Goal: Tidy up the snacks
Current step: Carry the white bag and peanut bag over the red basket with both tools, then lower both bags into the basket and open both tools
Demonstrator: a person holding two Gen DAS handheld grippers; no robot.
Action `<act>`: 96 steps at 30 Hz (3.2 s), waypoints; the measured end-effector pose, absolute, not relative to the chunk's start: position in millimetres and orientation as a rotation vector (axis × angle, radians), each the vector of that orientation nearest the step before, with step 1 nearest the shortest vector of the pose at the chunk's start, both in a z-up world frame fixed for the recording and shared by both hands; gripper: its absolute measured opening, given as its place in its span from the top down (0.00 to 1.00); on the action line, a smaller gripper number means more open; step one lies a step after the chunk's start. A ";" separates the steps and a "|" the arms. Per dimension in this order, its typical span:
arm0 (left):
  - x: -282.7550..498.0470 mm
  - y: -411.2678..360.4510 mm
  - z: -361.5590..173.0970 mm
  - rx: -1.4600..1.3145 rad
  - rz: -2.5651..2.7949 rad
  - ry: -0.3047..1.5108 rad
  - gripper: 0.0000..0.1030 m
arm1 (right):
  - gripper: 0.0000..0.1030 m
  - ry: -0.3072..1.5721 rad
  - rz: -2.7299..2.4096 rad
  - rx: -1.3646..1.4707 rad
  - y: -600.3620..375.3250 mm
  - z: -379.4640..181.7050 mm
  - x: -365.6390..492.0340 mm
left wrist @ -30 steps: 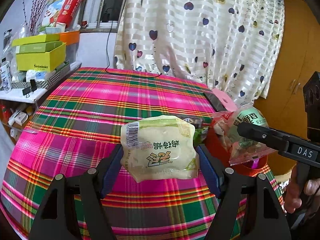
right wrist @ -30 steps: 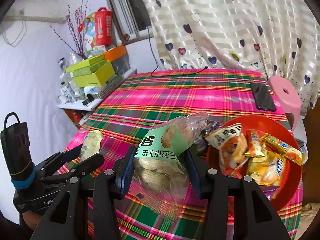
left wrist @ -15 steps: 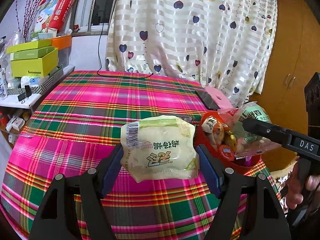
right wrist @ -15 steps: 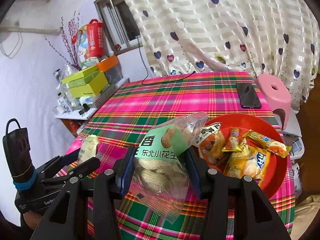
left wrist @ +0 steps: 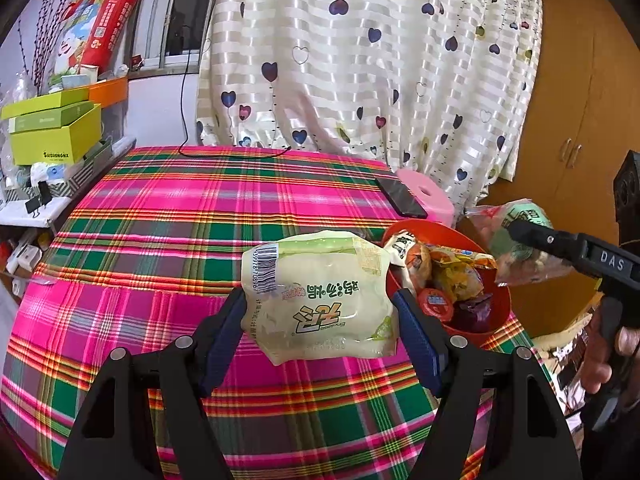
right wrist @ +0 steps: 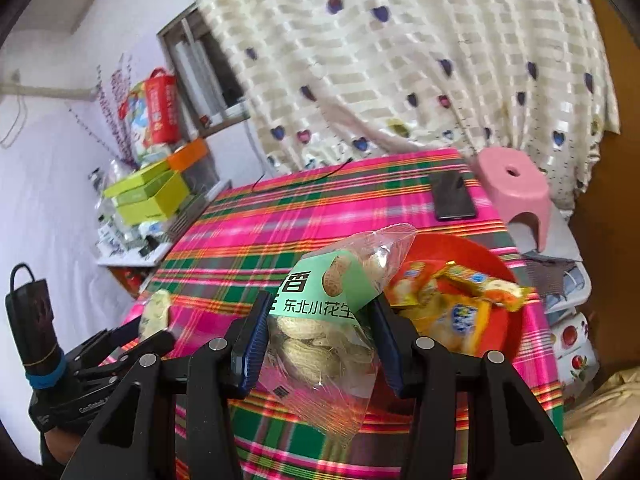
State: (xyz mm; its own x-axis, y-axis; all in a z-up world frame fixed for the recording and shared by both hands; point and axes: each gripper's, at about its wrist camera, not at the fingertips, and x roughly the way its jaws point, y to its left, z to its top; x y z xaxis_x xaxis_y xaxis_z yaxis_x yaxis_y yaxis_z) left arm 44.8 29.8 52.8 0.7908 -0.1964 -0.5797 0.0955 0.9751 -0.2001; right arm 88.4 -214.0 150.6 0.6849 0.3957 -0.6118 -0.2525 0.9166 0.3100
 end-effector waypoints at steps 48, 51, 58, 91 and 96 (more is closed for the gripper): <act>94.3 -43.2 45.0 -0.073 -0.290 0.708 0.28 | 0.43 0.834 0.175 0.355 -320.9 82.2 112.6; 100.2 -50.5 43.8 -0.072 -0.312 0.715 0.28 | 0.67 0.832 0.169 0.336 -321.5 83.1 112.0; 116.7 -72.1 40.6 -0.052 -0.380 0.733 0.28 | 0.76 0.809 0.161 0.313 -317.9 80.2 124.9; 177.2 -104.8 14.8 -0.084 -0.468 0.805 0.27 | 0.68 0.826 0.187 0.361 -332.2 81.2 128.1; 172.3 -100.0 8.2 -0.076 -0.461 0.826 0.27 | 0.60 0.827 0.185 0.345 -327.5 84.3 125.4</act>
State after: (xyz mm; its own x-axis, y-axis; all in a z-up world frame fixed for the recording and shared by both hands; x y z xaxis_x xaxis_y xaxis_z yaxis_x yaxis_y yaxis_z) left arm 172.3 -100.0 8.2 0.5852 -0.4239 -0.6913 0.3660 0.8988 -0.2413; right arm 125.4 -327.5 84.3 0.6654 0.2936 -0.6864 -0.0276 0.9285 0.3704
